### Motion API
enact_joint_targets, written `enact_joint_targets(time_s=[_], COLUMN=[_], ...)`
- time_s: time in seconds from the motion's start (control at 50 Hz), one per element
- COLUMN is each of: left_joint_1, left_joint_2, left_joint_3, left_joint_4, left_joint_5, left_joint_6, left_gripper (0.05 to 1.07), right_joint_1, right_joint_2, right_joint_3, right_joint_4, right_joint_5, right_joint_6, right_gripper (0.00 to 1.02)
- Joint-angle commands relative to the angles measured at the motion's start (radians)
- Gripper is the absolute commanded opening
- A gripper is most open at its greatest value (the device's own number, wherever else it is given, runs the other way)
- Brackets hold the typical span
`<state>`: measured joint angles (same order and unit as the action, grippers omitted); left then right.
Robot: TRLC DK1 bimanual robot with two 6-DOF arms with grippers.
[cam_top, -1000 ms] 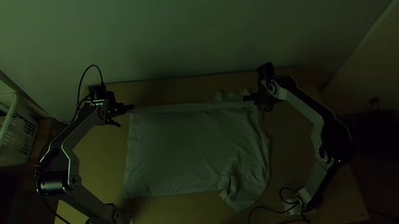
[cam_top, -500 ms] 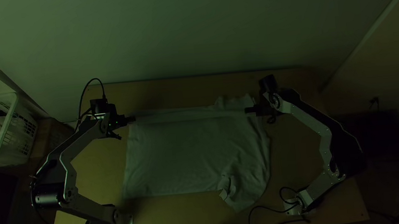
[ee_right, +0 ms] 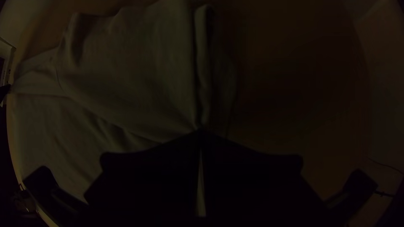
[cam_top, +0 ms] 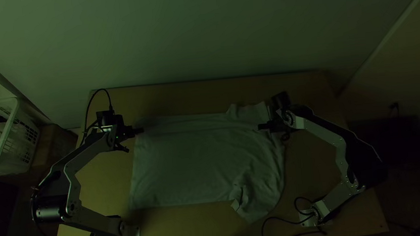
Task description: Fold the t-shirt
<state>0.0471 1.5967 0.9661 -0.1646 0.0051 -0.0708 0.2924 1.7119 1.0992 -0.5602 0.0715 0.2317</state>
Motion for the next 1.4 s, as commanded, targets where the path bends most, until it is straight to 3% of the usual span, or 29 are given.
enact_joint_targets(time_s=[0.0, 0.02, 0.08, 0.16, 0.24, 0.36, 0.72, 0.94, 1.04, 1.14, 1.38], left_joint_1=[0.013, 0.013, 0.013, 0.013, 0.013, 0.013, 0.004, 0.000, 0.000, -0.001, -0.056], left_joint_2=[-0.012, -0.011, -0.018, -0.044, -0.073, -0.101, -0.288, -0.376, -0.420, -0.472, -0.613], left_joint_3=[-0.047, -0.049, -0.053, -0.064, -0.067, -0.043, -0.056, -0.061, -0.064, -0.066, -0.132], left_joint_4=[0.028, 0.031, 0.034, 0.034, 0.030, -0.016, -0.171, -0.366, -0.464, -0.572, -0.799], left_joint_5=[-0.002, -0.002, -0.005, -0.004, -0.002, -0.001, 0.024, 0.024, 0.024, 0.024, 0.022], left_joint_6=[0.003, 0.000, -0.009, -0.012, -0.015, -0.012, 0.051, 0.149, 0.184, 0.221, 0.319], left_gripper=[0.08, 0.11, 0.31, 0.57, 0.75, 0.92, 1.00, 1.01, 1.01, 1.01, 1.02], right_joint_1=[-0.010, -0.010, -0.007, -0.006, -0.006, -0.013, -0.036, -0.025, -0.009, 0.017, 0.099], right_joint_2=[0.000, -0.001, -0.008, -0.040, -0.090, -0.176, -0.411, -0.485, -0.508, -0.537, -0.627], right_joint_3=[-0.039, -0.039, -0.036, -0.045, -0.061, -0.073, -0.098, -0.091, -0.091, -0.102, -0.159], right_joint_4=[0.009, 0.013, 0.011, -0.001, -0.004, -0.020, -0.167, -0.279, -0.354, -0.403, -0.494], right_joint_5=[0.016, 0.016, 0.016, 0.017, 0.016, 0.016, 0.016, 0.016, 0.016, 0.016, 0.013], right_joint_6=[0.014, 0.012, 0.011, 0.012, 0.024, 0.027, 0.027, 0.038, 0.061, 0.066, 0.193], right_gripper=[0.02, 0.02, 0.05, 0.33, 0.57, 0.67, 0.81, 0.81, 0.88, 0.89, 0.93])
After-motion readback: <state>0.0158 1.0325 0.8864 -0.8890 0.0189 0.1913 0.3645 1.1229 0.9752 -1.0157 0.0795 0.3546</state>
